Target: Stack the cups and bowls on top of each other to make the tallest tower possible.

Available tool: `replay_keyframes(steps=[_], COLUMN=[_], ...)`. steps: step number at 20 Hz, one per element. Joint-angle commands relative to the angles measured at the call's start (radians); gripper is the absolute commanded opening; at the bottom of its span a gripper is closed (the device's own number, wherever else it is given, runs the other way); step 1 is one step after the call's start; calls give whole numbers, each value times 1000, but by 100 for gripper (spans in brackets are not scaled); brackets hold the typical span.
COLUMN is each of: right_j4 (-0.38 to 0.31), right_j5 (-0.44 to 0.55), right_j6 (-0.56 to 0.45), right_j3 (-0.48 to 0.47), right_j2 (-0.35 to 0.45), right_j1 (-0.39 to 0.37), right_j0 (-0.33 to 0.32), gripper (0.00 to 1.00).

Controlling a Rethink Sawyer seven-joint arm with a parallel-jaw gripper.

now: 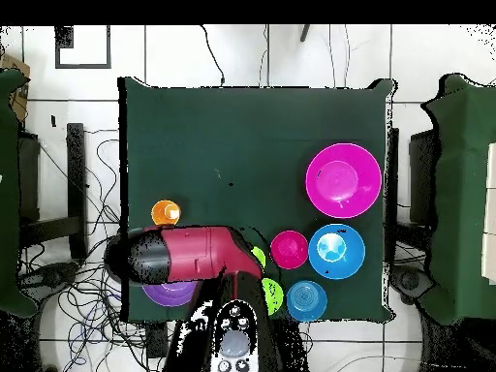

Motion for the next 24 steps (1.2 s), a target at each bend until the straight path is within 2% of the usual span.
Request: replay_keyframes(steps=[1, 5, 10, 13, 24], right_j4=[-86, -91, -117, -128, -135], right_j5=[-40, -23, 34, 75, 170], right_j6=[-2, -48, -123, -153, -172], right_j3=[-93, -81, -148, -161, -192], right_j2=[79, 106, 155, 181, 255], right_j1=[139, 118, 136, 120, 81], right_j0=[-54, -102, -172, -203, -260], gripper=[100, 100, 100, 100, 100])
